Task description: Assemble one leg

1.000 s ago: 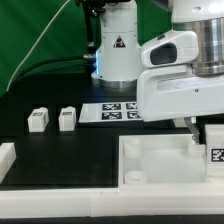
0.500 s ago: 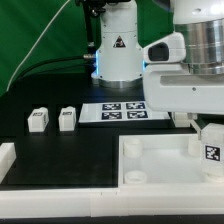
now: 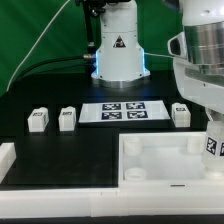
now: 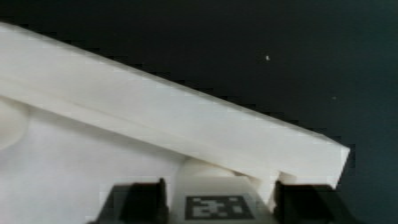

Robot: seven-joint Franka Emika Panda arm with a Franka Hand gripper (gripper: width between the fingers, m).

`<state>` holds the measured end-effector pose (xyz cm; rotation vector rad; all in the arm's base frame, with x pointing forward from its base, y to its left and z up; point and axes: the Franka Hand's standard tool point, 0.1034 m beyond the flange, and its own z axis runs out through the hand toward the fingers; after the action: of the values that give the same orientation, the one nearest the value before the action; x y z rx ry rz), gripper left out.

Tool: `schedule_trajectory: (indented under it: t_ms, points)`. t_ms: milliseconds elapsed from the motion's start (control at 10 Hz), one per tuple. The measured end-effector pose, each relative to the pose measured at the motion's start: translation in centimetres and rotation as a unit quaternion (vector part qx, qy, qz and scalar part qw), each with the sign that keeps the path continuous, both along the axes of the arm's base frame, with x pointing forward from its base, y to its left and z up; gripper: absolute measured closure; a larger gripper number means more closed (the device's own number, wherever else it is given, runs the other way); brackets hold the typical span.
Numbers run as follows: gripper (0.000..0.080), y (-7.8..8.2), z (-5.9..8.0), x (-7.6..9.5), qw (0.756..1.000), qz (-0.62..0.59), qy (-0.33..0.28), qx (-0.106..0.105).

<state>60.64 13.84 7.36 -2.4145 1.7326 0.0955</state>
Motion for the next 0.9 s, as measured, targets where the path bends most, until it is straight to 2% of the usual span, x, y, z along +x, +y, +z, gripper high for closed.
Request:
schedule_trajectory:
  t_ms: [300,400,500,700,900]
  points:
    - [0.0496,0.03,0.00,0.00,1.000,0.002,0.000,0.001]
    - [0.0320,0.08,0.00,-0.01,1.000,0.002,-0.001,0.001]
    - [0.0189,0.19,0.00,0.01,1.000,0.003,-0.003,0.001]
    - [0.0162,0.17,0.00,0.06,0.999,0.038,-0.011,-0.002]
    - [0.0152,0.15,0.00,0.06,0.992,0.127,-0.026,-0.007]
